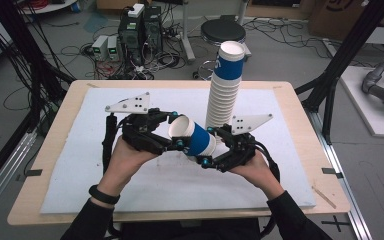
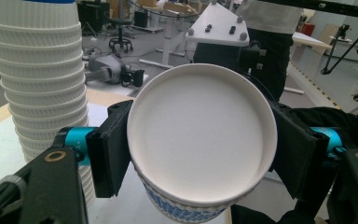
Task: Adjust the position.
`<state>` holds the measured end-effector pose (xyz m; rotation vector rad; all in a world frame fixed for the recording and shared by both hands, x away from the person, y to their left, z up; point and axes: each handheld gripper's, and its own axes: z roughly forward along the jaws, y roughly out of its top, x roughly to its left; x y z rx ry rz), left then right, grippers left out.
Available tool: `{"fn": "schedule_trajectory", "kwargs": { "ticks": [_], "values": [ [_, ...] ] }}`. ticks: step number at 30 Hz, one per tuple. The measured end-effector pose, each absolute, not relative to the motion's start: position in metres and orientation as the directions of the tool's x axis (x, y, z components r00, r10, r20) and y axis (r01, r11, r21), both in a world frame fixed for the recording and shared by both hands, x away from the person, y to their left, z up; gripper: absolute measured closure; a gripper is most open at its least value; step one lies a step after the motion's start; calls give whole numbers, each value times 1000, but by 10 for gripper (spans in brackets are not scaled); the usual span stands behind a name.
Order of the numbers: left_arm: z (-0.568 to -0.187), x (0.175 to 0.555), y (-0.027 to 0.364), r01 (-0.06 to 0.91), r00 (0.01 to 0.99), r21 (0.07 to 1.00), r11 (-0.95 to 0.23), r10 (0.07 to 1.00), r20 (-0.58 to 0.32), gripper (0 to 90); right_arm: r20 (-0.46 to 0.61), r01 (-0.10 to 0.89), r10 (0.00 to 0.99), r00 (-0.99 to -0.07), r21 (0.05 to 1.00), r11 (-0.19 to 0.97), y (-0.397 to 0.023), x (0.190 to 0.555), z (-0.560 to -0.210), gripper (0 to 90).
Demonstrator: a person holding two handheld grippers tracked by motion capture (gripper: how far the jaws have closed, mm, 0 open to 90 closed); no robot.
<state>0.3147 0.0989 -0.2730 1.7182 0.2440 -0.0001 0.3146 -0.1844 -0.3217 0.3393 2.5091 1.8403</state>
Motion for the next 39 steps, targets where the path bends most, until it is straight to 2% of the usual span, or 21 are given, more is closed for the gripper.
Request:
{"fn": "schedule_trajectory", "kwargs": {
  "ticks": [10, 12, 16, 23, 28, 32, 39],
  "values": [
    [-273, 314, 100, 149, 979, 972, -183, 166, -119, 275, 121, 169, 171, -978, 936, 308, -186, 316, -321, 189],
    [-272, 315, 100, 160, 979, 967, -198, 156, -130, 233, 118, 169, 176, -977, 935, 312, -187, 316, -321, 189],
    [-270, 315, 101, 155, 978, 958, -241, 177, -113, 205, 98, 153, 173, -980, 929, 337, -187, 318, -321, 189],
    [-271, 315, 98, 170, 979, 939, -299, 160, -126, 202, 113, 170, 165, -980, 905, 389, -185, 317, -321, 189],
    [-273, 316, 96, 170, 980, 926, -338, 159, -122, 210, 107, 168, 165, -980, 892, 419, -184, 317, -320, 189],
    [-273, 316, 97, 167, 982, 924, -344, 144, -124, 279, 101, 158, 152, -983, 887, 434, -185, 317, -319, 189],
    [-273, 317, 97, 164, 982, 925, -343, 142, -122, 286, 95, 154, 153, -984, 884, 442, -186, 317, -318, 189]
  ]
}}
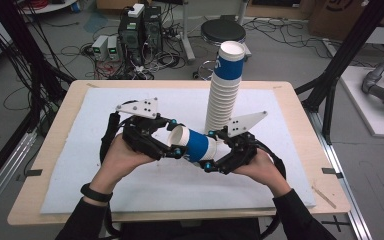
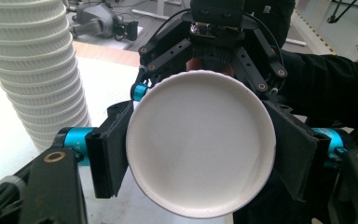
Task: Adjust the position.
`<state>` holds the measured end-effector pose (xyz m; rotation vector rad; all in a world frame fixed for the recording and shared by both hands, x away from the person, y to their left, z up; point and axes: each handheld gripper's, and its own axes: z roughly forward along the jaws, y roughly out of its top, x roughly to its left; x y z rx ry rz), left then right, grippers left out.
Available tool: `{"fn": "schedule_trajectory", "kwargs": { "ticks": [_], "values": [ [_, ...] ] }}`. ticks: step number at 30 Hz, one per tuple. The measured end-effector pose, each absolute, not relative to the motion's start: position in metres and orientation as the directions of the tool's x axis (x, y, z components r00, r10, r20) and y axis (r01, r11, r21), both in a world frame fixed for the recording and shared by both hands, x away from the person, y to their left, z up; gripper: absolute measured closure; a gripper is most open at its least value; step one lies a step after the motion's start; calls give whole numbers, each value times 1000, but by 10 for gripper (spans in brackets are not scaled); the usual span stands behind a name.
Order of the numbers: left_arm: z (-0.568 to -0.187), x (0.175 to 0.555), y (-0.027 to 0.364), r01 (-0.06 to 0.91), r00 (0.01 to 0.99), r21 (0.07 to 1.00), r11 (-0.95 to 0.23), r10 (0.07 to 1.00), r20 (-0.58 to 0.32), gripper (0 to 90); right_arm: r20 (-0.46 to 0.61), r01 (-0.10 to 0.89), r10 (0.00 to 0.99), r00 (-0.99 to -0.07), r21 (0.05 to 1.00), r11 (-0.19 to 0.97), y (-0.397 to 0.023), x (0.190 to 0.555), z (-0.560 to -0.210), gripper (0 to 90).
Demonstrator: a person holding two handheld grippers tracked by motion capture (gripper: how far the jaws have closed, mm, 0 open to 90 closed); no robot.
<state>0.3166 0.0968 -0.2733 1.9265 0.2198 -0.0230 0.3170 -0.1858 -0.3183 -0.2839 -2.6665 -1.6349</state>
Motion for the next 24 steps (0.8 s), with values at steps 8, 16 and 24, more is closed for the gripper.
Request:
{"fn": "schedule_trajectory", "kwargs": {
  "ticks": [8, 16, 24],
  "values": [
    [-272, 317, 100, 165, 981, 949, -269, 141, -130, 288, 95, 152, 161, -982, 907, 392, -189, 316, -315, 165],
    [-270, 315, 103, 155, 979, 970, -187, 159, -126, 290, 112, 168, 183, -977, 929, 329, -192, 316, -313, 156],
    [-270, 316, 106, 150, 978, 980, -129, 162, -129, 289, 147, 195, 193, -970, 946, 260, -193, 317, -313, 152]
  ]
}}
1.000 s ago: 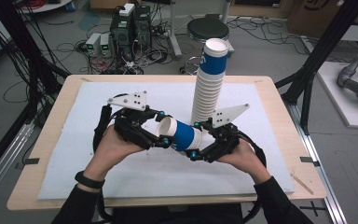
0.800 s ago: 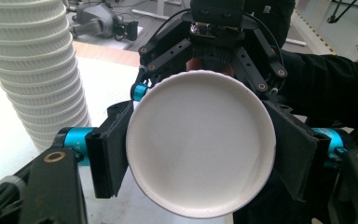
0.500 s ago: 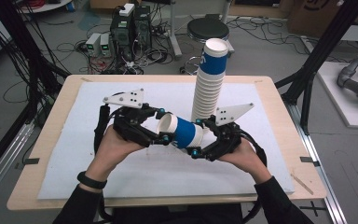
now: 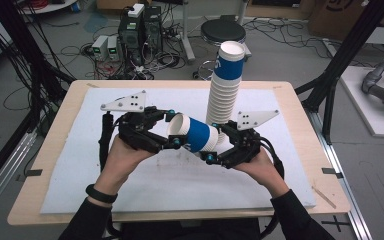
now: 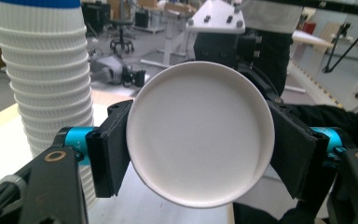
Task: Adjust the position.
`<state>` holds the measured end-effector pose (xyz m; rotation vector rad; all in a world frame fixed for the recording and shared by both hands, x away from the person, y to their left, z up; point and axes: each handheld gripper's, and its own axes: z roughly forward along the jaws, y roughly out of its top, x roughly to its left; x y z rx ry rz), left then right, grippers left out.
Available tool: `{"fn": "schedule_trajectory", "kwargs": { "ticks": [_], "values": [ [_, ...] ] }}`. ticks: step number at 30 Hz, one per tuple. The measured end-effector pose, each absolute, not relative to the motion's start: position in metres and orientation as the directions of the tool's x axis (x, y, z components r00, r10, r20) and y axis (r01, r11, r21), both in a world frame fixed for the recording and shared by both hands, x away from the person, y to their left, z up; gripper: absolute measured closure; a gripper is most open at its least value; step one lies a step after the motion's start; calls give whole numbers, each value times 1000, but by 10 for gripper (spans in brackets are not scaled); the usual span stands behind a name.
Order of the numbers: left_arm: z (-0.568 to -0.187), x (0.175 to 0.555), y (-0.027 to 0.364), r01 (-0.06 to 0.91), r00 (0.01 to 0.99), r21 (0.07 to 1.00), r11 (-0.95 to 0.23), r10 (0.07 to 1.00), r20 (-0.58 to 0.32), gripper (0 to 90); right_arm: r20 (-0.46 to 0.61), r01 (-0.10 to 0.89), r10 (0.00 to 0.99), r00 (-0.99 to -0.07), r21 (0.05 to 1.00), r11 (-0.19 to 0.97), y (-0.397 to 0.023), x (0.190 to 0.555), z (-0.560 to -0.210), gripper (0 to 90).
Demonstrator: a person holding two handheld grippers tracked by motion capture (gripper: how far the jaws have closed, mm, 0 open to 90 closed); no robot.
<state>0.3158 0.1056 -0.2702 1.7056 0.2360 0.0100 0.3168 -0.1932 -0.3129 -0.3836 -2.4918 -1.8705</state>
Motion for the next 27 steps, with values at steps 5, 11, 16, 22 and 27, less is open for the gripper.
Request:
{"fn": "schedule_trajectory", "kwargs": {
  "ticks": [5, 11, 16, 22, 27],
  "values": [
    [-272, 317, 106, 159, 978, 979, -130, 159, -137, 290, 137, 186, 202, -970, 951, 249, -195, 316, -311, 162],
    [-272, 317, 106, 154, 980, 974, -168, 152, -129, 288, 126, 173, 193, -973, 952, 252, -199, 317, -310, 176],
    [-272, 316, 104, 144, 981, 967, -209, 160, -112, 274, 135, 181, 190, -973, 950, 254, -199, 317, -309, 177],
    [-270, 315, 104, 153, 980, 958, -244, 165, -114, 224, 133, 181, 190, -973, 948, 263, -201, 318, -309, 179],
    [-273, 317, 101, 170, 976, 940, -295, 180, -120, 224, 129, 180, 195, -972, 947, 267, -200, 319, -310, 180]
  ]
}}
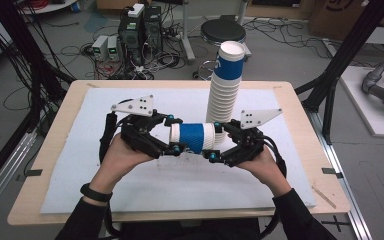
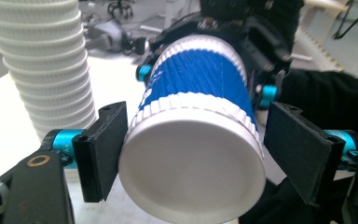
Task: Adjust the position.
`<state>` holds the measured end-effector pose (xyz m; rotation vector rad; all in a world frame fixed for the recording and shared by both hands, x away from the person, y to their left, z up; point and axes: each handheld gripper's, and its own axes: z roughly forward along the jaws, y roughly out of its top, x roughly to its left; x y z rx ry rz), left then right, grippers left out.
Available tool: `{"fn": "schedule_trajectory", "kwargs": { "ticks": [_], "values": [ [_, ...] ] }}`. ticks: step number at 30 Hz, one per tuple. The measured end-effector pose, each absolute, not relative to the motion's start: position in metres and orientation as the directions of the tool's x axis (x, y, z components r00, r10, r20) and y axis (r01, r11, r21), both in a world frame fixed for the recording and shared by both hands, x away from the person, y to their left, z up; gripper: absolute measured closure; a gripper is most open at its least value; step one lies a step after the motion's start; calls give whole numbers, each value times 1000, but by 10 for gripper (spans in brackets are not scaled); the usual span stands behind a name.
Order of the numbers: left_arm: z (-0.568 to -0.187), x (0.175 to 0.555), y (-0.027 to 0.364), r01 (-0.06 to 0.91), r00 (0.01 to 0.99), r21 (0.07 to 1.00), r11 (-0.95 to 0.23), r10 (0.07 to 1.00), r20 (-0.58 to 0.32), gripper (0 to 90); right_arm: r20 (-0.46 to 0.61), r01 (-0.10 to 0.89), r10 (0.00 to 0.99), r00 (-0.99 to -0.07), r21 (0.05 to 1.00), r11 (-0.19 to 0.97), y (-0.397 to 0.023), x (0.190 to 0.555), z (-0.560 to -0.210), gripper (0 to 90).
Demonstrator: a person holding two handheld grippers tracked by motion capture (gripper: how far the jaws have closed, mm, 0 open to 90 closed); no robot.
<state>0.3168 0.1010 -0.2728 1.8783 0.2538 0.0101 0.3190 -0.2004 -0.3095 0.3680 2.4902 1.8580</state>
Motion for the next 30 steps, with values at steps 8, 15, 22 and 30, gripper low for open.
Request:
{"fn": "schedule_trajectory", "kwargs": {
  "ticks": [8, 15, 22, 30],
  "values": [
    [-274, 318, 100, 189, 972, 927, -325, 193, -131, 214, 136, 185, 197, -971, 950, 253, -205, 320, -308, 183],
    [-275, 318, 99, 179, 977, 920, -350, 174, -124, 273, 128, 174, 193, -973, 953, 249, -206, 318, -306, 182],
    [-275, 319, 100, 176, 979, 935, -309, 154, -133, 279, 122, 167, 198, -973, 957, 235, -208, 316, -301, 157],
    [-271, 319, 109, 179, 977, 956, -232, 161, -143, 286, 127, 172, 207, -970, 961, 217, -211, 318, -301, 142]
  ]
}}
